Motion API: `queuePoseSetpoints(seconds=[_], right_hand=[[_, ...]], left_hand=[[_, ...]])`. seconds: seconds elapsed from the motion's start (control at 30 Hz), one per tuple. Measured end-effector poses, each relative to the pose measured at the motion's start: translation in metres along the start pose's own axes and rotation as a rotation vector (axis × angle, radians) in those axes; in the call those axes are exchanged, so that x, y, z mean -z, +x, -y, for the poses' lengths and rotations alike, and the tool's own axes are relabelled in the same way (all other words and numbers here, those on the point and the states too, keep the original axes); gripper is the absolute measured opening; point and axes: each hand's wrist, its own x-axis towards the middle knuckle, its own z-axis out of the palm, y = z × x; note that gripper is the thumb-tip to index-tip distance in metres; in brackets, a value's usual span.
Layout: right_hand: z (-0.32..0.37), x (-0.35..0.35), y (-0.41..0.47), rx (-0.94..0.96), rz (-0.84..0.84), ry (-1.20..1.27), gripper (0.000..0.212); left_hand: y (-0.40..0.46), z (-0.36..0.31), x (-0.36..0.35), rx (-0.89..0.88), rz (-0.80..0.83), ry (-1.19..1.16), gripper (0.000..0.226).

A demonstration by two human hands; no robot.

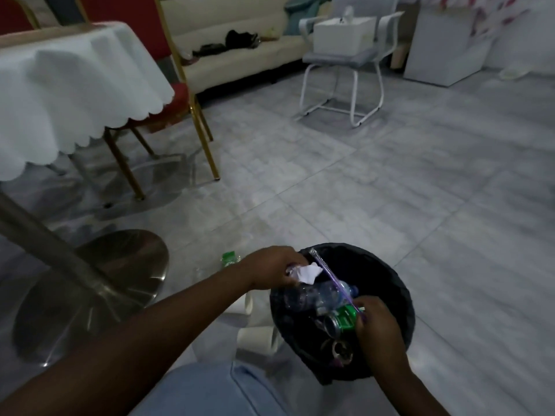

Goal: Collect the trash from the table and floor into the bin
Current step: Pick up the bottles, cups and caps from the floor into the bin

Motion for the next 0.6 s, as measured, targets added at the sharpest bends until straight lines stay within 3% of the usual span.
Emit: queuePoseSetpoints(seconds=[0.27,0.53,0.6], right_hand=[[-0.012,-0.003,0.012,0.037,0.106,-0.081,0.029],[0.042,-0.013,0.0,0.298,0.063,0.078,0.042],[0.056,-0.028,-0.007,0.342,0.098,0.108,0.036]], left_hand=[[0.003,0.025,-0.031,-0.01,-0.006,0.011,0.063],[-0.059,0.079,-0.049,0.186,-0.161,-0.03,0.06],[-0.08,0.093,-0.06,0.26,-0.179,-0.049,0.06]])
